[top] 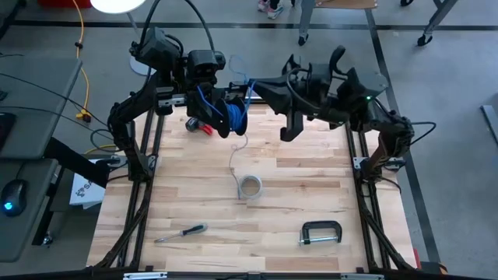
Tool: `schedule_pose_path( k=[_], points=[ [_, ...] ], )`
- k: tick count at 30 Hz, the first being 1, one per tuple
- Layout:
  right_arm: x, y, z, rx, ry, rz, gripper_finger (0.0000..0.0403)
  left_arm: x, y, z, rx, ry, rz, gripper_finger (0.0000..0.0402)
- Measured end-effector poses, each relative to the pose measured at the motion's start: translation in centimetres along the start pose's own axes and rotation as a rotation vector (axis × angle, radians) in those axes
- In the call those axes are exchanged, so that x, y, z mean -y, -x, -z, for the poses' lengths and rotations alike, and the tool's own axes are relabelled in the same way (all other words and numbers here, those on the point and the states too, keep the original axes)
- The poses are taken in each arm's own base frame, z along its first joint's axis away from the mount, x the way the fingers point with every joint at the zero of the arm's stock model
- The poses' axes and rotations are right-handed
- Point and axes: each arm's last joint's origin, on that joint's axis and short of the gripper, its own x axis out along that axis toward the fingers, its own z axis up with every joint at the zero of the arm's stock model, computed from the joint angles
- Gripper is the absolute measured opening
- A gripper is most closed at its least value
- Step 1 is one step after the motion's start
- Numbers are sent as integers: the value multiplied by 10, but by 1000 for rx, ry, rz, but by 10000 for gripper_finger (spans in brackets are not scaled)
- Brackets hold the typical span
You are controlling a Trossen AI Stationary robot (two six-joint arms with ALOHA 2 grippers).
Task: Coil cords
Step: Coil the blue wire on the spool
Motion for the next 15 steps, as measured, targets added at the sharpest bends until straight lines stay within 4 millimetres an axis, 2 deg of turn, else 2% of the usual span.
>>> schedule_pose_path(
  k=[3, 7, 10, 13, 15],
  points=[
    [-1, -3, 4, -11, -41, -19, 0, -5, 0, 2, -3, 29, -5, 0],
    [-5, -6, 11, -47, -143, -144, 0, -17, -2, 9, -47, 187, -9, 0],
    [-14, -3, 9, -59, -169, -188, 0, -22, -2, 13, -75, 191, -5, 0],
    [-21, 2, 9, -81, -169, -194, 0, -23, 1, 12, -82, 190, -8, 0],
    [-22, 3, 10, -96, -176, -132, 0, -23, 0, 13, -83, 192, -6, 0]
  ],
)
